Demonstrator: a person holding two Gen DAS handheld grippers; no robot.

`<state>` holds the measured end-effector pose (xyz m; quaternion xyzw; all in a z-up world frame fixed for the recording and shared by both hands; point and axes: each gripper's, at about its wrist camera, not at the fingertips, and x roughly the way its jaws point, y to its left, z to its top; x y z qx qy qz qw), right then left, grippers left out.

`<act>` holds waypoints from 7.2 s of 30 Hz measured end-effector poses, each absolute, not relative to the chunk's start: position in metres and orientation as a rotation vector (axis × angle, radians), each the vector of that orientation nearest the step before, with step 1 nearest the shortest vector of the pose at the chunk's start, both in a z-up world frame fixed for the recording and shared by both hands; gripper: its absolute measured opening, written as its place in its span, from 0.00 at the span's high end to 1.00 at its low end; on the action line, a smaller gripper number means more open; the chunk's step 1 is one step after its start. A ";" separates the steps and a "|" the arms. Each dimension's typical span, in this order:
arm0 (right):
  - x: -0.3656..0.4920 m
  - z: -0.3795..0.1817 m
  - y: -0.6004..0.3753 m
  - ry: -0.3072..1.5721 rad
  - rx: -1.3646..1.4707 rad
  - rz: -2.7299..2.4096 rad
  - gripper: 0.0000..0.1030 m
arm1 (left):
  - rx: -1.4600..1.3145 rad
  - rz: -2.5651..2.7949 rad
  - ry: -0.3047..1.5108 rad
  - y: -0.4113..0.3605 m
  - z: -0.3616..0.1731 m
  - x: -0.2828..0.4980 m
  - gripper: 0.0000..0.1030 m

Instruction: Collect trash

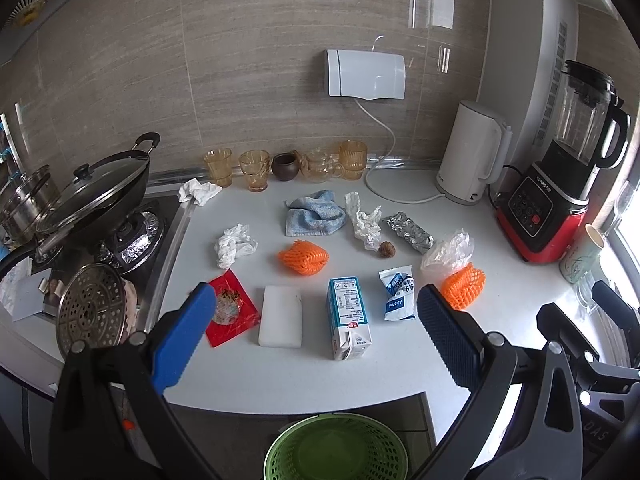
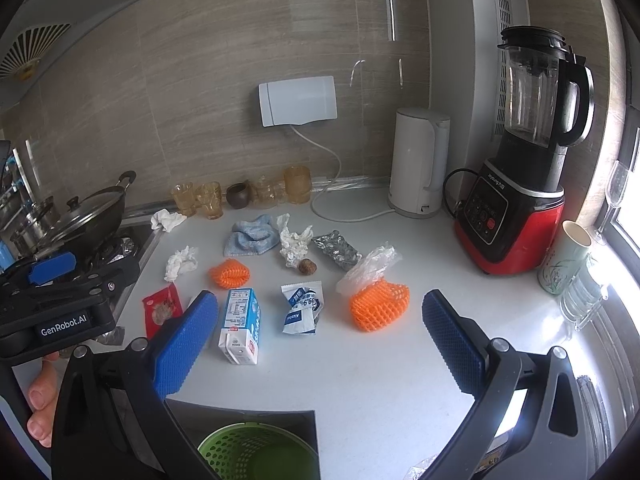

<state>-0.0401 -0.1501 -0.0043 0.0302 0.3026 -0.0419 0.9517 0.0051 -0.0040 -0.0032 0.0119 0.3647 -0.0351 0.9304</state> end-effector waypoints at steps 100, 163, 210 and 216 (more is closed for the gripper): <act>0.084 -0.176 -0.059 0.847 0.061 -0.028 0.60 | 0.109 -0.316 0.930 0.079 -0.159 0.091 0.06; -0.116 -0.135 -0.139 0.844 0.094 0.033 0.59 | 0.239 -0.417 1.154 0.015 -0.218 -0.095 0.41; -0.054 -0.131 -0.087 0.831 0.011 0.195 0.07 | 0.131 -0.196 1.030 0.092 -0.148 -0.009 0.07; -0.013 -0.129 -0.099 0.810 0.037 0.095 0.07 | 0.126 -0.235 1.018 0.087 -0.150 0.032 0.07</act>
